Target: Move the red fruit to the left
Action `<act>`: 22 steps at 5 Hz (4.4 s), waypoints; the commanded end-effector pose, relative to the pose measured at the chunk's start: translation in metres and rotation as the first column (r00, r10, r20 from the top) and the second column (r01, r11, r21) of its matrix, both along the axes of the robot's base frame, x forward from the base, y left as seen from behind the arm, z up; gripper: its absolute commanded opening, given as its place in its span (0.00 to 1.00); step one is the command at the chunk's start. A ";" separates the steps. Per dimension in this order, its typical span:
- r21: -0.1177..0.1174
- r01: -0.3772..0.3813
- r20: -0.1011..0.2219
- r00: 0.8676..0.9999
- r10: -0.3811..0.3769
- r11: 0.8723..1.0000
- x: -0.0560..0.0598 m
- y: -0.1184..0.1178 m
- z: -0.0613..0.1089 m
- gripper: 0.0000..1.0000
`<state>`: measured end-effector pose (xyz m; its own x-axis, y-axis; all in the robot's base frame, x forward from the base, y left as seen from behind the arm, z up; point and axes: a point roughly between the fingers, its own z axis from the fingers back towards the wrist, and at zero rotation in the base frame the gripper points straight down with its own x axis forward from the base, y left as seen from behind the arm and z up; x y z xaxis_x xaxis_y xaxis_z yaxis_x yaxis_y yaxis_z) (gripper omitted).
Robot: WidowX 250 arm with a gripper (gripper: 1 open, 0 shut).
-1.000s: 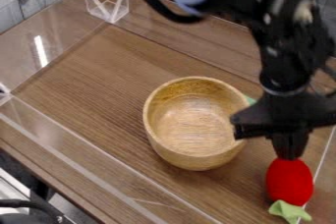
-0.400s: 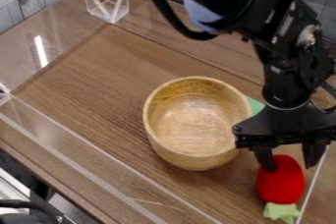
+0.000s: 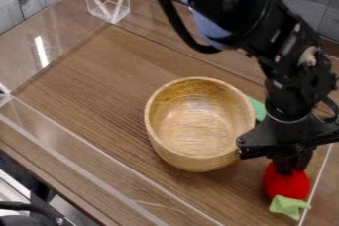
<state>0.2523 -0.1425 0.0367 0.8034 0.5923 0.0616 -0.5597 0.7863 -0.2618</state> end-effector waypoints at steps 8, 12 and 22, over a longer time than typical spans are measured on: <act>0.050 -0.100 -0.027 0.994 0.101 0.994 -0.040 -0.005 0.012 0.00; 0.035 -0.063 -0.046 0.997 0.064 0.997 -0.023 -0.006 0.035 0.00; -0.056 -0.199 0.174 0.963 0.205 0.978 0.027 0.161 0.111 0.00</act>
